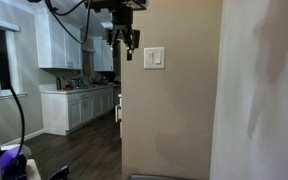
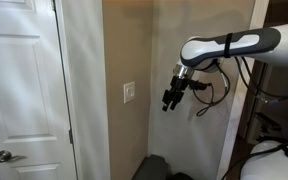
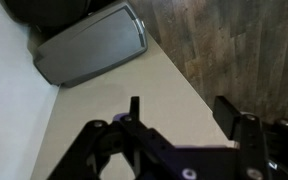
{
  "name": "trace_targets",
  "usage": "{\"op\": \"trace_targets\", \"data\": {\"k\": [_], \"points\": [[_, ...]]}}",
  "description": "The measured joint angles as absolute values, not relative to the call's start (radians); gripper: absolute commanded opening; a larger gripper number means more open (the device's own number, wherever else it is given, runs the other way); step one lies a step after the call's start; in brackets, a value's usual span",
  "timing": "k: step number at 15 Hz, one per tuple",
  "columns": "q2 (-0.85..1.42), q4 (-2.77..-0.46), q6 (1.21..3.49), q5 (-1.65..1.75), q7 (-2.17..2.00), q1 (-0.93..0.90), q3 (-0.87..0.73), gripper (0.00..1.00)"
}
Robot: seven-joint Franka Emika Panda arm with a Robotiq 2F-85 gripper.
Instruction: Flip the left light switch on the wall
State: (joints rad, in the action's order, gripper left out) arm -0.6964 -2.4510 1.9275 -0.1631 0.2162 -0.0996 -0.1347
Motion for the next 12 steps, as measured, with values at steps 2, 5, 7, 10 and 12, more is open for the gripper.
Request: {"op": "trace_targets", "data": {"k": [2, 5, 7, 10, 12], "points": [[-0.664, -2.409, 1.928, -0.148, 0.217, -0.100, -0.119, 0.34], [-0.571, -2.306, 1.928, -0.116, 0.230, -0.100, -0.103, 0.13], [-0.488, -2.228, 1.937, -0.093, 0.244, -0.100, -0.096, 0.02], [-0.370, -2.131, 1.962, -0.088, 0.278, -0.101, -0.081, 0.00], [-0.308, -2.084, 1.983, -0.088, 0.292, -0.102, -0.068, 0.00]]}}
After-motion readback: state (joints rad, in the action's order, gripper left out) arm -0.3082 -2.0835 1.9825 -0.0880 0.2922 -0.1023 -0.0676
